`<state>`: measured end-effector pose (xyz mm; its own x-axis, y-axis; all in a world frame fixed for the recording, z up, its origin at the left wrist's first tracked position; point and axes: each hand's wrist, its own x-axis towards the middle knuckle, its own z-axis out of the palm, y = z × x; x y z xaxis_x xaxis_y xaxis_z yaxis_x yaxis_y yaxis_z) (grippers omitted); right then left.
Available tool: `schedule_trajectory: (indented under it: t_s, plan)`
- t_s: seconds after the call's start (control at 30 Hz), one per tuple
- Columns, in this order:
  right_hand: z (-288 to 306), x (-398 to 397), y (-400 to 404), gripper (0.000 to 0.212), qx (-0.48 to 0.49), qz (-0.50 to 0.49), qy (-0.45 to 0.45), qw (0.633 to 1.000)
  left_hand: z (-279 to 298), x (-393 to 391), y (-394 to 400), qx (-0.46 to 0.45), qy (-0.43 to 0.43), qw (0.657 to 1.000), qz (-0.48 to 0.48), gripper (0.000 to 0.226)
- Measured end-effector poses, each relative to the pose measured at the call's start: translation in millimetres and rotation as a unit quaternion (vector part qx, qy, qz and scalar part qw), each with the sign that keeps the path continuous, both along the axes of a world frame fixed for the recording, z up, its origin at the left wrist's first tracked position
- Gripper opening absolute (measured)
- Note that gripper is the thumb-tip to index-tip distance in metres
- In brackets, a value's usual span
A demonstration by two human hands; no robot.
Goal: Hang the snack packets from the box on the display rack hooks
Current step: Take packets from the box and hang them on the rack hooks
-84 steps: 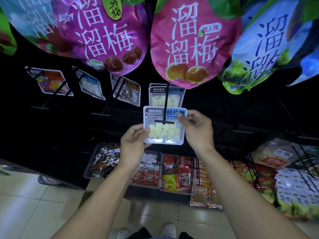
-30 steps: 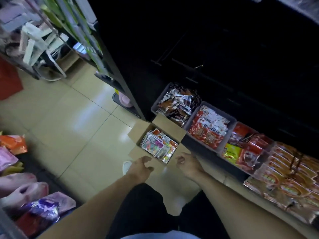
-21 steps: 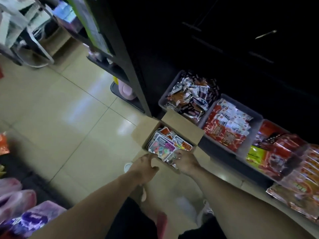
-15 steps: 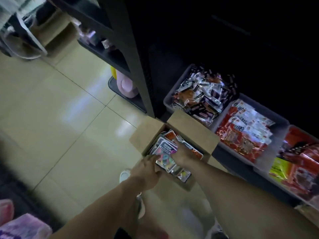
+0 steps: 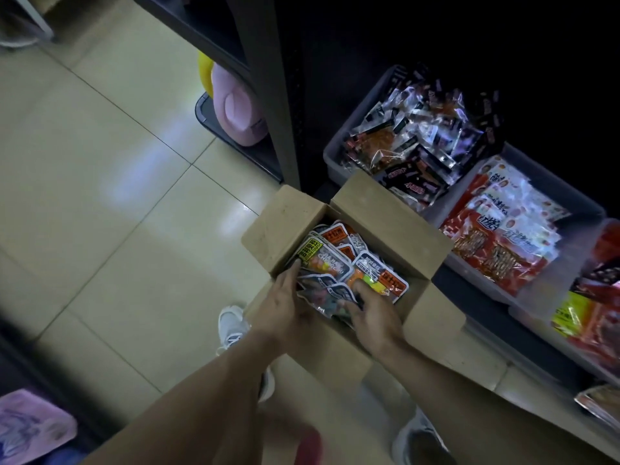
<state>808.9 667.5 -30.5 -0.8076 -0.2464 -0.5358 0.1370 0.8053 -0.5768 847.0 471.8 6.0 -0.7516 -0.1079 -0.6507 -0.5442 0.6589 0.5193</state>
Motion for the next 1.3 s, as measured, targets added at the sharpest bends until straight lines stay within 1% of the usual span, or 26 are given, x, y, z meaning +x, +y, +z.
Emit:
schedule_trajectory:
  t_s: [0.07, 0.17, 0.23, 0.27, 0.3, 0.33, 0.4, 0.43, 0.47, 0.5, 0.53, 0.57, 0.6, 0.63, 0.67, 0.7, 0.77, 0.83, 0.9, 0.97, 1.03, 1.07, 1.1, 1.17, 1.2, 1.3]
  plan:
    - [12, 2, 6, 0.035, -0.016, -0.014, 0.019, 1.000, -1, -6, -1, 0.015, 0.005, 1.000, -0.011, 0.100]
    - [36, -6, 17, 0.043, -0.071, -0.025, 0.031, 0.997, 0, -15, -1, 0.037, 0.023, 0.998, -0.042, 0.098]
    - [54, -14, 24, 0.046, -0.122, -0.025, 0.001, 0.992, 4, -20, 0, 0.025, 0.045, 0.997, -0.064, 0.082]
    - [60, -19, 27, 0.046, -0.142, -0.030, -0.016, 0.989, 8, -22, 0, 0.024, 0.053, 0.996, -0.071, 0.072]
    - [64, -24, 28, 0.044, -0.153, -0.037, -0.029, 0.987, 12, -23, 1, 0.036, 0.048, 0.996, -0.073, 0.069]
    - [67, -29, 26, 0.042, -0.158, -0.045, -0.048, 0.985, 16, -23, 1, 0.060, 0.027, 0.995, -0.070, 0.072]
    - [70, -40, 17, 0.032, -0.170, -0.041, -0.102, 0.979, 18, -18, -3, 0.089, 0.011, 0.993, -0.072, 0.086]
    - [71, -45, 11, 0.025, -0.181, -0.036, -0.126, 0.975, 17, -14, -5, 0.101, 0.009, 0.993, -0.061, 0.084]
    - [70, -52, 4, 0.017, -0.190, -0.042, -0.148, 0.970, 17, -9, -8, 0.113, 0.007, 0.993, -0.037, 0.072]
    - [67, -60, -2, 0.012, -0.203, -0.070, -0.173, 0.961, 15, -5, -11, 0.124, 0.000, 0.992, -0.002, 0.055]
    - [61, -68, -9, 0.018, -0.220, -0.118, -0.189, 0.950, 13, -1, -14, 0.135, -0.001, 0.990, 0.036, 0.042]
    - [51, -76, -15, 0.029, -0.229, -0.169, -0.190, 0.940, 12, 3, -16, 0.148, -0.003, 0.986, 0.077, 0.031]
    - [38, -84, -21, 0.036, -0.213, -0.193, -0.180, 0.941, 11, 7, -19, 0.166, -0.010, 0.979, 0.119, 0.023]
    - [24, -89, -26, 0.036, -0.167, -0.180, -0.163, 0.956, 12, 11, -21, 0.183, -0.016, 0.971, 0.154, 0.020]
    - [8, -91, -31, 0.035, -0.107, -0.145, -0.157, 0.971, 13, 14, -24, 0.196, -0.022, 0.963, 0.186, 0.023]
    - [-6, -91, -36, 0.038, -0.052, -0.097, -0.167, 0.980, 15, 18, -28, 0.202, -0.020, 0.958, 0.204, 0.028]
    - [-31, -87, -45, 0.060, 0.027, -0.017, -0.182, 0.983, 23, 24, -35, 0.207, -0.002, 0.952, 0.226, 0.031]
    - [-43, -84, -52, 0.075, 0.070, 0.029, -0.156, 0.985, 30, 30, -40, 0.206, 0.013, 0.947, 0.247, 0.028]
    - [-49, -80, -57, 0.080, 0.080, 0.023, -0.149, 0.985, 34, 37, -41, 0.212, 0.019, 0.939, 0.268, 0.028]
    - [-49, -77, -58, 0.072, 0.094, 0.033, -0.126, 0.987, 38, 38, -41, 0.217, 0.031, 0.932, 0.289, 0.029]
    - [-48, -73, -56, 0.049, 0.109, 0.060, -0.083, 0.989, 38, 38, -40, 0.212, 0.035, 0.928, 0.306, 0.028]
    - [-47, -70, -55, 0.034, 0.107, 0.064, -0.078, 0.989, 39, 38, -38, 0.208, 0.039, 0.926, 0.313, 0.026]
    - [-46, -66, -54, 0.024, 0.102, 0.058, -0.086, 0.989, 38, 38, -37, 0.204, 0.042, 0.925, 0.318, 0.025]
    - [-42, -59, -50, 0.019, 0.091, 0.035, -0.094, 0.991, 36, 38, -32, 0.193, 0.048, 0.920, 0.338, 0.023]
    - [-39, -56, -47, 0.016, 0.087, 0.021, -0.079, 0.993, 36, 38, -30, 0.186, 0.051, 0.916, 0.353, 0.022]
    - [-22, -46, -32, 0.016, 0.048, -0.031, 0.011, 0.998, 34, 38, -27, 0.159, 0.063, 0.905, 0.389, 0.026]
